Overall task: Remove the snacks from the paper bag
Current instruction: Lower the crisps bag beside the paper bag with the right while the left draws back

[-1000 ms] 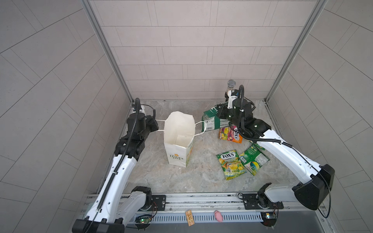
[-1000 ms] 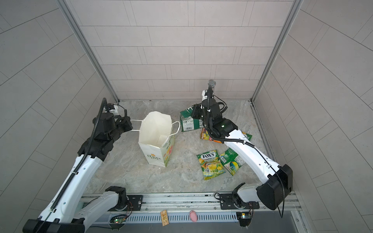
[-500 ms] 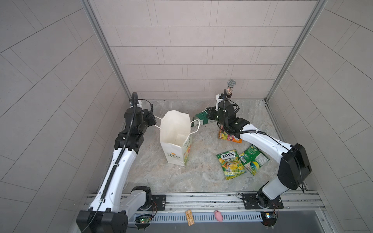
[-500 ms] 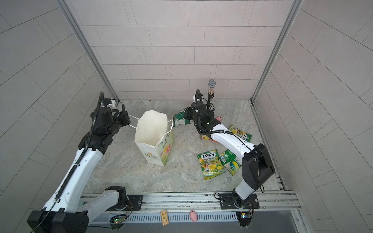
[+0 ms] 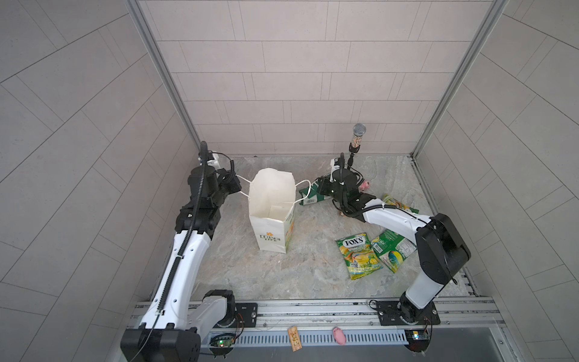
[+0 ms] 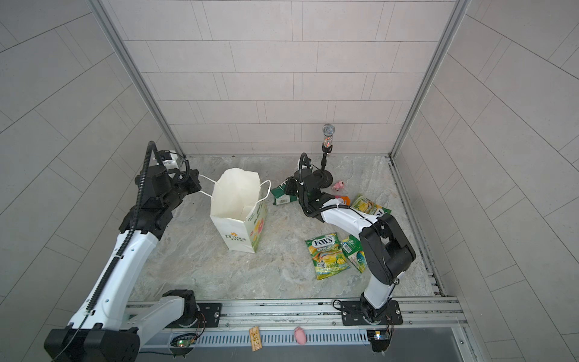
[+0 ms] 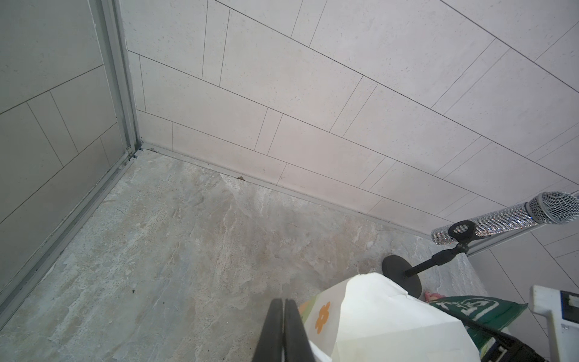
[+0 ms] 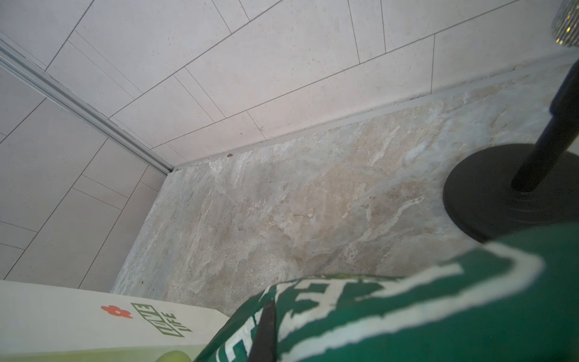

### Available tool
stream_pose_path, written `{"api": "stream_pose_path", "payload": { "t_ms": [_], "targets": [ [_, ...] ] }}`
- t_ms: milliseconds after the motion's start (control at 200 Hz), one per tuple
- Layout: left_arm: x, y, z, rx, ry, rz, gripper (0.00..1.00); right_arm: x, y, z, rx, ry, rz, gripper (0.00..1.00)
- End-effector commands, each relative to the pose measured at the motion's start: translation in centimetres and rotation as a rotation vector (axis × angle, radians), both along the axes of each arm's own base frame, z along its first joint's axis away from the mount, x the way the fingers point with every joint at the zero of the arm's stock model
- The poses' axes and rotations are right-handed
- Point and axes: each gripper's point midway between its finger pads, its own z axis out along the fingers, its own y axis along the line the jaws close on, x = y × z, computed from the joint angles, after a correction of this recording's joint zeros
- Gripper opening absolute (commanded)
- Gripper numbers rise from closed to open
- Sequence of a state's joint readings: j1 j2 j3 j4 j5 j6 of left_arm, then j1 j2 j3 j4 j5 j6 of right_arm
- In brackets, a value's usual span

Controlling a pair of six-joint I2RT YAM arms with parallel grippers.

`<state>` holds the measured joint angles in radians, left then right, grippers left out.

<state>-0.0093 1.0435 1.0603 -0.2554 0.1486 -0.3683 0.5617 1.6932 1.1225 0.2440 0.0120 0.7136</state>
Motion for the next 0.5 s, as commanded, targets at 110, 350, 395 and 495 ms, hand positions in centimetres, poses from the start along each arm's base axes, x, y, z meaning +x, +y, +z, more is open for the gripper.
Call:
{"api": "stream_pose_path", "payload": {
  "t_ms": [110, 350, 395, 495],
  "targets": [
    [0.0, 0.1, 0.1, -0.018, -0.022, -0.007, 0.0, -2.7, 1.1, -0.5, 0.072, 0.016, 0.01, 0.0],
    [0.3, 0.1, -0.1, -0.042, -0.016, -0.019, 0.0, -6.3, 1.1, -2.7, 0.06, 0.075, -0.028, 0.0],
    [0.3, 0.0, -0.1, -0.046, -0.015, -0.022, 0.0, -7.0, 1.0, -3.2, 0.065, 0.091, -0.037, 0.0],
    [0.3, 0.1, -0.1, -0.055, -0.016, -0.021, 0.0, -8.5, 0.9, -4.3, 0.104, 0.131, -0.054, 0.0]
  ]
}}
